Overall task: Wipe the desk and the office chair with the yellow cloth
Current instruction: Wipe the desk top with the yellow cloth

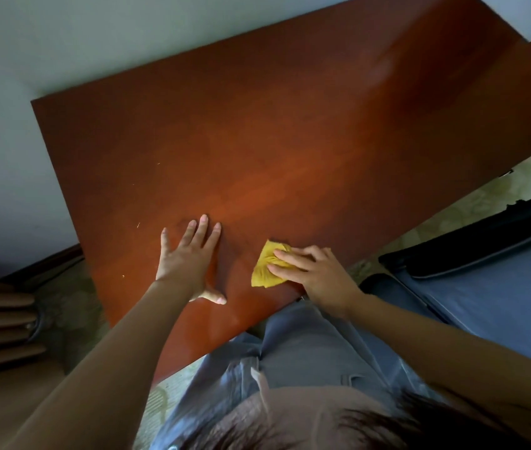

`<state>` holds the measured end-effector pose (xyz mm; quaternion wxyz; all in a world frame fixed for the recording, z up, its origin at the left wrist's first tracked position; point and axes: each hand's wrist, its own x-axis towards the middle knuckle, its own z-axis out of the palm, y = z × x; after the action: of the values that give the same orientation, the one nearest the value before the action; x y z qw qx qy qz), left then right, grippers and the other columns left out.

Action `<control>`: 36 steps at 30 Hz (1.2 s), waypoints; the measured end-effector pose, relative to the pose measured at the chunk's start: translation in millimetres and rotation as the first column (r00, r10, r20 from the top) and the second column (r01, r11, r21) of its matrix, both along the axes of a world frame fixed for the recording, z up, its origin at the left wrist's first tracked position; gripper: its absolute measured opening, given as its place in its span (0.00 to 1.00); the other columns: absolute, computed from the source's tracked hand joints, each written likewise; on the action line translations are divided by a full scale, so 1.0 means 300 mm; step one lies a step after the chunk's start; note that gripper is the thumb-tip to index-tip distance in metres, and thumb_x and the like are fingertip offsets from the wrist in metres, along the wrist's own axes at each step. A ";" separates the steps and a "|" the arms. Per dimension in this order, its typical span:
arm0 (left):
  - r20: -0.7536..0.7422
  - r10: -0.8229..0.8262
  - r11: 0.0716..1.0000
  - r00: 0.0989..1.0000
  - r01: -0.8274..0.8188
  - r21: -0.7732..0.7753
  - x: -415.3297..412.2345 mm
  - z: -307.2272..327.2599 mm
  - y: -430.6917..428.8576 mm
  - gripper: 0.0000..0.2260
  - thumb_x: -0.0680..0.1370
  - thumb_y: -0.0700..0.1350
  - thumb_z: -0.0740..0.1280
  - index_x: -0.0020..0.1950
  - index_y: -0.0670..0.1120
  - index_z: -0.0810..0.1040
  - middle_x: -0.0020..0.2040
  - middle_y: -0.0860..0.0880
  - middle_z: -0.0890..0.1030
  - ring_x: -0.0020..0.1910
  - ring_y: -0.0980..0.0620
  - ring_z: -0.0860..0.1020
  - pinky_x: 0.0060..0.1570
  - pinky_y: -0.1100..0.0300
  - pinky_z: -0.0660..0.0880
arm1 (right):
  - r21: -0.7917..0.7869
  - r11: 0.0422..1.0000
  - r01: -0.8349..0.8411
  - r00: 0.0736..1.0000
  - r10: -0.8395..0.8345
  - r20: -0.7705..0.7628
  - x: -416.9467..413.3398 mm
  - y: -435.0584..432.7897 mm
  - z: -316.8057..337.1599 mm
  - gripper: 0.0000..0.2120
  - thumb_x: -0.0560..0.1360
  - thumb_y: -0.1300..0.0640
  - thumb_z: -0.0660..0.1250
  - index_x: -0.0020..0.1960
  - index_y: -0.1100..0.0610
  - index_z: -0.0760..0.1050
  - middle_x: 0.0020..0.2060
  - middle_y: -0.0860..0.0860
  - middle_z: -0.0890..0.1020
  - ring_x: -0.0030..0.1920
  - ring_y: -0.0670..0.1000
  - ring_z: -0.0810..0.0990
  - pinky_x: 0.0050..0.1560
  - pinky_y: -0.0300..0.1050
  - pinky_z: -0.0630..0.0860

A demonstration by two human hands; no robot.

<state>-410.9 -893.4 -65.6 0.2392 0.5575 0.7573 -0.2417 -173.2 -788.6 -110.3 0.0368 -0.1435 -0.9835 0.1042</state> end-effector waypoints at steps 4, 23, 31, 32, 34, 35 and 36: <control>0.012 0.003 1.000 1.000 -0.003 0.004 -0.002 0.000 -0.003 0.63 0.60 0.71 0.71 0.76 0.50 0.30 0.76 0.47 0.31 0.76 0.48 0.36 0.70 0.36 0.40 | -0.060 0.994 -0.092 0.988 0.099 0.120 0.105 0.105 0.026 0.39 0.61 0.76 0.69 0.67 0.50 0.73 0.69 0.50 0.71 0.56 0.59 0.76 0.45 0.48 0.69; 0.117 0.104 0.995 0.988 -0.104 -0.004 -0.002 -0.002 0.015 0.60 0.63 0.65 0.74 0.76 0.51 0.32 0.76 0.48 0.30 0.76 0.48 0.34 0.69 0.35 0.40 | 0.029 0.931 0.364 0.873 -0.352 0.338 -0.184 0.515 0.088 0.32 0.76 0.70 0.54 0.75 0.46 0.57 0.75 0.48 0.60 0.60 0.57 0.66 0.60 0.50 0.68; 0.196 0.311 0.938 0.930 -0.334 0.095 0.000 -0.005 -0.026 0.40 0.77 0.57 0.64 0.78 0.52 0.40 0.77 0.52 0.34 0.76 0.50 0.35 0.70 0.36 0.39 | -0.014 0.947 0.320 0.852 -0.281 0.441 -0.542 0.299 0.124 0.33 0.77 0.68 0.47 0.76 0.43 0.51 0.77 0.46 0.52 0.67 0.57 0.60 0.63 0.53 0.66; 0.189 0.345 0.927 0.920 -0.365 0.085 -0.001 -0.006 -0.040 0.38 0.79 0.54 0.62 0.78 0.51 0.40 0.77 0.52 0.34 0.76 0.50 0.35 0.70 0.36 0.39 | -0.034 0.952 0.304 0.864 -0.260 0.431 -0.554 0.256 0.120 0.33 0.77 0.68 0.47 0.76 0.42 0.52 0.77 0.46 0.52 0.67 0.57 0.60 0.64 0.54 0.65; 0.171 0.422 0.895 0.890 -0.439 0.076 -0.005 -0.005 -0.062 0.34 0.80 0.48 0.58 0.78 0.51 0.39 0.78 0.52 0.35 0.76 0.50 0.35 0.70 0.36 0.39 | -0.064 0.964 0.257 0.898 -0.213 0.385 -0.550 0.168 0.105 0.31 0.78 0.67 0.49 0.75 0.42 0.55 0.76 0.46 0.54 0.67 0.57 0.61 0.63 0.55 0.64; 0.163 0.464 0.873 0.871 -0.481 0.079 -0.006 -0.004 -0.070 0.34 0.80 0.45 0.57 0.78 0.51 0.38 0.78 0.51 0.35 0.76 0.49 0.35 0.70 0.36 0.39 | -0.066 0.972 0.224 0.917 -0.187 0.352 -0.535 0.127 0.095 0.31 0.78 0.67 0.50 0.75 0.42 0.56 0.76 0.46 0.56 0.65 0.58 0.62 0.62 0.55 0.64; 0.154 0.500 0.853 0.852 -0.515 0.085 -0.007 -0.003 -0.074 0.34 0.80 0.43 0.57 0.78 0.50 0.38 0.78 0.51 0.35 0.76 0.49 0.35 0.70 0.36 0.38 | -0.063 0.980 0.188 0.934 -0.158 0.320 -0.514 0.090 0.085 0.30 0.77 0.66 0.51 0.74 0.43 0.58 0.76 0.46 0.57 0.64 0.58 0.63 0.61 0.55 0.64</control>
<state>-413.1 -915.7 -66.5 0.3071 0.3654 0.8744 -0.0870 -327.3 -761.7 -84.8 -0.1173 -0.2458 -0.9544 0.1220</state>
